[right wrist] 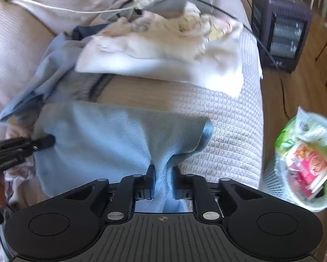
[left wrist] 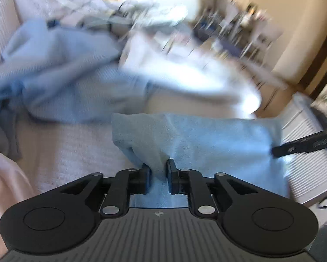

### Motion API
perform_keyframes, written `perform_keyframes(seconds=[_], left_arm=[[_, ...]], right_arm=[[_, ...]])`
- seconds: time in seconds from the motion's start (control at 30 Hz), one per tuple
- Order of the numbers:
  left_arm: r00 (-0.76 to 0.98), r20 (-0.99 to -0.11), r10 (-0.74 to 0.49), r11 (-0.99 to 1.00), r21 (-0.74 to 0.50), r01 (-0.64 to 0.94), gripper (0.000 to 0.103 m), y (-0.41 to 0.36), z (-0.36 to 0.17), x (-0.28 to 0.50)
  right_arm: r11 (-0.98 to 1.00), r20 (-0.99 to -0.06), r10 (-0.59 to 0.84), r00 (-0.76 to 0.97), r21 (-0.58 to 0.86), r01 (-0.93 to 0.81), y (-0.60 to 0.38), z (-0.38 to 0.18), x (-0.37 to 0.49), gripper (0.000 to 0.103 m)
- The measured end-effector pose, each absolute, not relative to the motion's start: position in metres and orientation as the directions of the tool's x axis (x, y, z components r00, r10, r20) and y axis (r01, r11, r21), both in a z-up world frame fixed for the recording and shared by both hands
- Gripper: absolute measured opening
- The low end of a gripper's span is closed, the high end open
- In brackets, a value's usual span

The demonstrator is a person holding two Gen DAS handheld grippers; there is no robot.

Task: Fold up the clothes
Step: 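Lift the folded blue sweatshirt with both grippers toward the sofa back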

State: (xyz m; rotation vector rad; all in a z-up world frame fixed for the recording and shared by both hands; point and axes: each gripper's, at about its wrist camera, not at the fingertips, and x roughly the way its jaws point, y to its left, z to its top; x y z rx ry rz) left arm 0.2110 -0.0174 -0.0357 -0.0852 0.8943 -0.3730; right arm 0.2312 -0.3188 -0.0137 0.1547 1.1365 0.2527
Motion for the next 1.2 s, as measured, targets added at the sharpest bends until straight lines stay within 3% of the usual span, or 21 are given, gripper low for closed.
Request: perform_keyframes(seconds=[0.03, 0.07, 0.1, 0.13, 0.17, 0.23, 0.3, 0.47, 0.53, 0.57, 0.67, 0.73, 0.93, 1.2], left_arm=[[0.553, -0.768, -0.323, 0.942, -0.207, 0.264, 0.023, -0.018, -0.044, 0.213], [0.536, -0.785, -0.312, 0.946, -0.206, 0.249, 0.033, -0.016, -0.049, 0.212], [0.532, -0.785, -0.317, 0.946, -0.219, 0.241, 0.043, -0.011, -0.05, 0.21], [0.528, -0.785, -0.323, 0.945, -0.231, 0.233, 0.047, -0.006, -0.051, 0.208], [0.525, -0.788, -0.321, 0.946, -0.236, 0.225, 0.052, 0.0, -0.05, 0.206], [0.523, -0.789, -0.323, 0.946, -0.25, 0.206, 0.061, 0.01, -0.049, 0.207], [0.516, -0.788, -0.336, 0.942, -0.272, 0.199, 0.063, 0.014, -0.054, 0.212], [0.507, -0.785, -0.355, 0.935, -0.284, 0.214, 0.058, -0.003, -0.068, 0.216], [0.525, -0.777, -0.348, 0.936, -0.258, 0.239, 0.038, -0.014, -0.071, 0.209], [0.527, -0.774, -0.352, 0.935, -0.262, 0.24, 0.034, -0.016, -0.071, 0.207], [0.51, -0.776, -0.371, 0.927, -0.283, 0.246, 0.018, -0.018, -0.067, 0.205], [0.491, -0.786, -0.377, 0.925, -0.287, 0.249, 0.016, -0.018, -0.06, 0.206], [0.544, -0.744, -0.389, 0.918, -0.263, 0.297, 0.015, -0.018, -0.021, 0.192], [0.665, -0.624, -0.412, 0.906, -0.204, 0.37, 0.015, -0.02, 0.06, 0.2]], right_arm=[[0.961, -0.879, 0.277, 0.389, 0.26, -0.096, -0.326, -0.021, 0.235, 0.022], [0.96, -0.883, 0.28, 0.377, 0.27, -0.079, -0.33, -0.028, 0.238, 0.025], [0.959, -0.89, 0.278, 0.362, 0.276, -0.059, -0.335, -0.033, 0.242, 0.04], [0.961, -0.9, 0.268, 0.343, 0.273, -0.035, -0.337, -0.036, 0.242, 0.062], [0.963, -0.906, 0.262, 0.333, 0.27, -0.023, -0.341, -0.039, 0.241, 0.069], [0.957, -0.9, 0.281, 0.333, 0.287, -0.032, -0.351, -0.038, 0.236, 0.071], [0.949, -0.892, 0.303, 0.336, 0.313, -0.025, -0.36, -0.036, 0.232, 0.073], [0.926, -0.876, 0.355, 0.328, 0.377, 0.005, -0.359, -0.051, 0.234, 0.075], [0.936, -0.88, 0.336, 0.337, 0.353, -0.011, -0.352, -0.055, 0.23, 0.073], [0.941, -0.882, 0.325, 0.342, 0.339, -0.019, -0.348, -0.057, 0.229, 0.071], [0.951, -0.889, 0.3, 0.346, 0.305, -0.044, -0.34, -0.059, 0.225, 0.051], [0.953, -0.889, 0.302, 0.344, 0.295, -0.075, -0.336, -0.054, 0.222, 0.024], [0.963, -0.873, 0.269, 0.406, 0.232, -0.139, -0.332, -0.022, 0.207, 0.003], [0.964, -0.791, 0.261, 0.553, 0.189, -0.186, -0.333, 0.047, 0.196, 0.002]])
